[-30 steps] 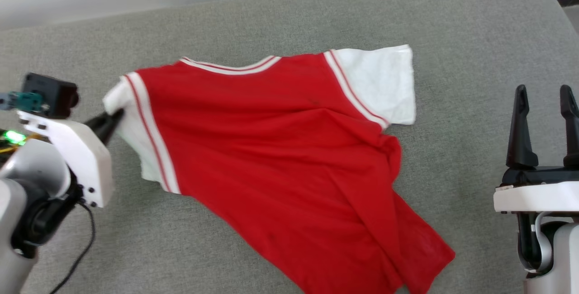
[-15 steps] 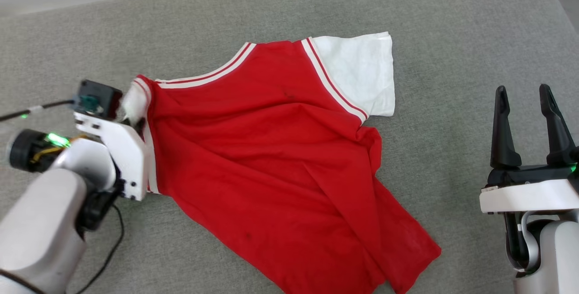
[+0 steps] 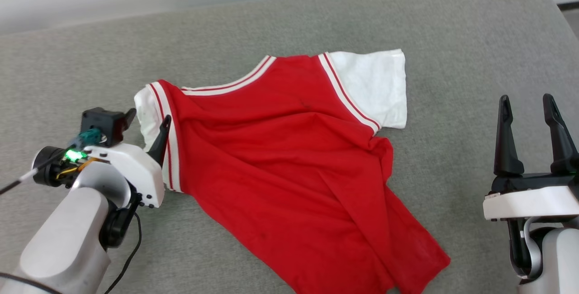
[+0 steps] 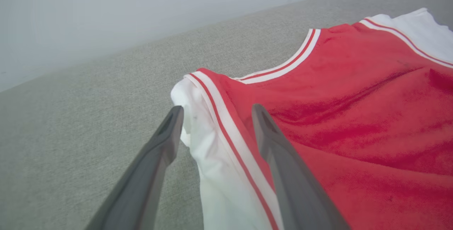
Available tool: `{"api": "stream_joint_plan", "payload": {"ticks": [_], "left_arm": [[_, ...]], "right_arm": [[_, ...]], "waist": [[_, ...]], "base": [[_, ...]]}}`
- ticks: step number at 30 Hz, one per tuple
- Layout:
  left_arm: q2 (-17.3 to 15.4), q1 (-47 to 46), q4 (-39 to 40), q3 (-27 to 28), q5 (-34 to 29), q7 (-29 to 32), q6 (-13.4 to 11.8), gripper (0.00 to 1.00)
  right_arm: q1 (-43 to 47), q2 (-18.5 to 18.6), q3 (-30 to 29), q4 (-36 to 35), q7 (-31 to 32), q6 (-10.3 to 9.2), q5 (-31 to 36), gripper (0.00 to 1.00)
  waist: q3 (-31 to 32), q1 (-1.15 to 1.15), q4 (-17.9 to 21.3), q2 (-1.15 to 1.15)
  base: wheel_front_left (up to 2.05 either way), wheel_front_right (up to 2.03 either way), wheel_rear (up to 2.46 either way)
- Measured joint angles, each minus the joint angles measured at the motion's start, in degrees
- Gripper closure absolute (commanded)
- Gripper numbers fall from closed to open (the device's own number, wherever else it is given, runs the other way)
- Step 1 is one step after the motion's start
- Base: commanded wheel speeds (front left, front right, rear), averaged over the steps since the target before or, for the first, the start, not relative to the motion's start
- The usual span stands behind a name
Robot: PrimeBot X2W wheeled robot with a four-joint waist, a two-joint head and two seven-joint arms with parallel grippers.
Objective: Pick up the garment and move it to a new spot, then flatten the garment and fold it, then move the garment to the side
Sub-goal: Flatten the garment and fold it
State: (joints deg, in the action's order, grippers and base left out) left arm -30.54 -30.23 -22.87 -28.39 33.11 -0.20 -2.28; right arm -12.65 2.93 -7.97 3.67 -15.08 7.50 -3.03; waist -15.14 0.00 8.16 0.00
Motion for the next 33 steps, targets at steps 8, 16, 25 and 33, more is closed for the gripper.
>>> {"api": "stream_joint_plan", "payload": {"ticks": [8, 16, 25, 33], "left_arm": [[-2.53, 5.72, 8.64, 4.67, -0.81, -10.02, -5.53, 0.00], [-2.92, 15.47, 20.81, 9.22, -4.16, -14.69, -9.62, 0.00], [5.02, 25.10, 30.10, 16.19, -11.93, -14.85, -8.49, 0.00], [9.58, 24.02, 30.56, 19.51, -15.52, -14.85, -3.43, 0.00]], "right_arm": [[1.35, 0.00, -0.41, -0.51, 1.16, 0.00, 1.11, 0.00], [3.01, 0.00, 0.05, -1.96, 3.47, 0.00, 1.52, 0.00], [3.38, 1.01, 2.67, -4.59, 13.16, 0.00, 4.49, 0.00], [-5.83, 10.46, 5.88, -2.76, 40.63, 0.00, 0.69, 0.00]], "waist": [[3.93, 0.00, -3.55, 0.00], [5.92, 0.00, -6.74, 0.00], [3.89, 0.00, -9.33, 0.00], [-0.49, 0.00, -12.26, 0.00]], "base": [[0.00, 0.00, 0.00], [0.00, 0.00, 0.00], [0.00, 0.00, 0.00], [0.00, 0.00, 0.00]]}}
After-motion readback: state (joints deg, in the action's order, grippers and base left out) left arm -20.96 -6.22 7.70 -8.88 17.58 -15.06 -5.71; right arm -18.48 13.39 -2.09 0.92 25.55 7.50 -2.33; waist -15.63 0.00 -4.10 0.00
